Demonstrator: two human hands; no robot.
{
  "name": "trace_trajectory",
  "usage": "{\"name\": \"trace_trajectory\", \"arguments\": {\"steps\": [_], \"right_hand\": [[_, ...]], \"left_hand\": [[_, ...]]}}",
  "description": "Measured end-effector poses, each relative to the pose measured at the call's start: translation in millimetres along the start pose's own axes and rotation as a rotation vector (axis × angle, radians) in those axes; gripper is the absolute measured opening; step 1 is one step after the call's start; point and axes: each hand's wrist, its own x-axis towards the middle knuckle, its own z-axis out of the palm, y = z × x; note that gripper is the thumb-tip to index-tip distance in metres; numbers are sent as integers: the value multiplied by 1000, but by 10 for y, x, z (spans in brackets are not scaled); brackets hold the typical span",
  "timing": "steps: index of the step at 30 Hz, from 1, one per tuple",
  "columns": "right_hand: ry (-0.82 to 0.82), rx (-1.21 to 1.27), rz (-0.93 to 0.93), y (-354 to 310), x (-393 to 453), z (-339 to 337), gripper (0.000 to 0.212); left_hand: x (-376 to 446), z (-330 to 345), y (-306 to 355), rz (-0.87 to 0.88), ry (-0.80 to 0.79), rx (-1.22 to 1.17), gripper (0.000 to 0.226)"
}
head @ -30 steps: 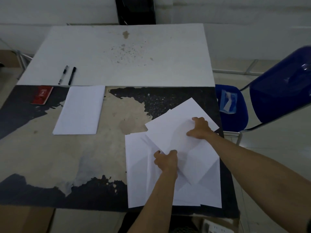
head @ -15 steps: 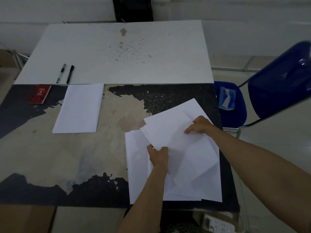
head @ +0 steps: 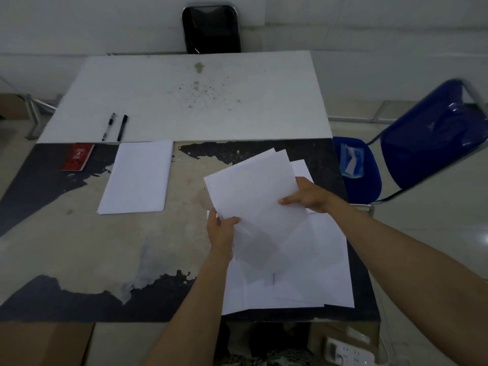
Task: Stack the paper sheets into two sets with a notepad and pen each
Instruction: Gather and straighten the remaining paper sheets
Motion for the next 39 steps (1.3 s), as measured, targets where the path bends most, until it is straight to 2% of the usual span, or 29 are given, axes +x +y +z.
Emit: {"name": "trace_trajectory", "arguments": {"steps": [3, 5, 9, 16, 22, 27, 33, 39], "right_hand": [[90, 46, -88, -118, -2, 151, 43], [149, 92, -142, -212, -12, 221, 47], [240, 151, -241, -416, -78, 362, 45], [362, 237, -363, -532, -176, 550, 44], [460, 279, -376, -529, -232, 688, 44], [580, 202, -335, -381, -215, 811, 46], [626, 280, -358, -306, -331, 897, 44], [651, 324, -411, -509, -433, 773, 44]], "left_hand": [[-14, -144, 252, 82, -23, -26, 46], [24, -240, 448, 168, -102, -26, 45], [153, -380, 827, 301, -221, 52, 37], [328, -441, 1153, 442, -351, 173, 41], [404, -398, 1221, 450, -453, 178, 38], [476, -413, 1136, 457, -498, 210, 32], [462, -470, 1069, 505, -543, 250, 41], [413, -326, 1306, 592, -559, 263, 31]]}}
